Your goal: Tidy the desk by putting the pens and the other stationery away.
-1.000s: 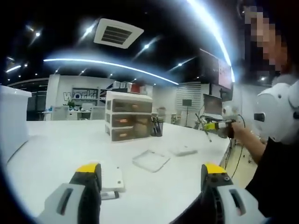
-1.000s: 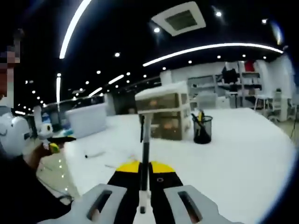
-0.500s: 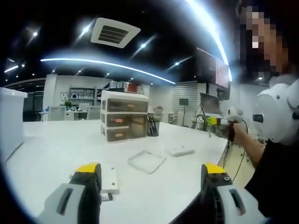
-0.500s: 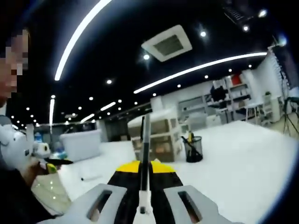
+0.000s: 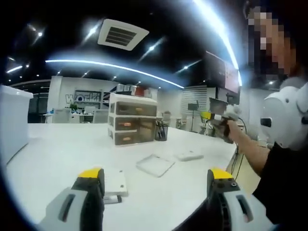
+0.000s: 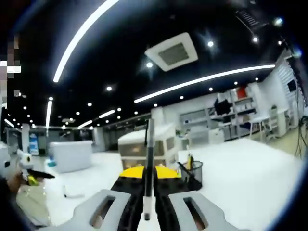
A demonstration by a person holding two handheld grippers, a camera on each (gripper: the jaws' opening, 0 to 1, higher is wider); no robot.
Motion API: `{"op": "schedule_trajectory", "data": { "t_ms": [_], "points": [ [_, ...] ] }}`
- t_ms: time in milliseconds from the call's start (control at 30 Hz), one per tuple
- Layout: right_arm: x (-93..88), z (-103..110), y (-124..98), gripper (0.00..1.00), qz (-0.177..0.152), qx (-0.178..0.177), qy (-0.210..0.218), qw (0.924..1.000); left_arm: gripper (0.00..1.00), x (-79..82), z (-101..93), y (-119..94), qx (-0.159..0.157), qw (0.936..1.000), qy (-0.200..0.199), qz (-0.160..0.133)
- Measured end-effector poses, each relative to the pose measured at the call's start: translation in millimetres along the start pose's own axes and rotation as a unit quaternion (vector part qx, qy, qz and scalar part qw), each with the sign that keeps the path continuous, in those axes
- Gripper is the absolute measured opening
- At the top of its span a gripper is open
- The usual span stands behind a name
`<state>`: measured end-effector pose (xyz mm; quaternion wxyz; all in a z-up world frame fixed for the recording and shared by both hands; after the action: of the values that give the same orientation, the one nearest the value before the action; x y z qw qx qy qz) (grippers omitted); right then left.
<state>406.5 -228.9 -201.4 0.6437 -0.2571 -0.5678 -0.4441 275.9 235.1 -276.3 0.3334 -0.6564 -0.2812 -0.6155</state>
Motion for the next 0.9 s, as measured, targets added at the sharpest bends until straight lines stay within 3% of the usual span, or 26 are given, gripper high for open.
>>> {"op": "schedule_trajectory", "data": {
  "t_ms": [400, 900],
  "points": [
    [30.4, -29, 74, 0.04, 0.000, -0.011, -0.043, 0.9990, 0.87, -2.0, 4.9, -5, 0.007, 0.9999, -0.006, -0.007],
    [27.6, -73, 159, 0.05, 0.010, -0.054, -0.034, 0.9979, 0.87, -1.6, 7.2, -15, 0.020, 0.9997, -0.006, -0.010]
  ]
}}
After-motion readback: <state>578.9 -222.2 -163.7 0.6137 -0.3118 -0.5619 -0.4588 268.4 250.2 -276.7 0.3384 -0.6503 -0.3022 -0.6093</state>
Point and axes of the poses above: the point that each gripper's makers call its tool centre point, and the gripper's own axes: y roughly forward along the fingers, z roughly to its left, x roughly out of its top, the point moved 8 cm from there along -y, roughly backward along the fingers, and after that the axes turned 4 degrees about y, right-handed, at the moved point
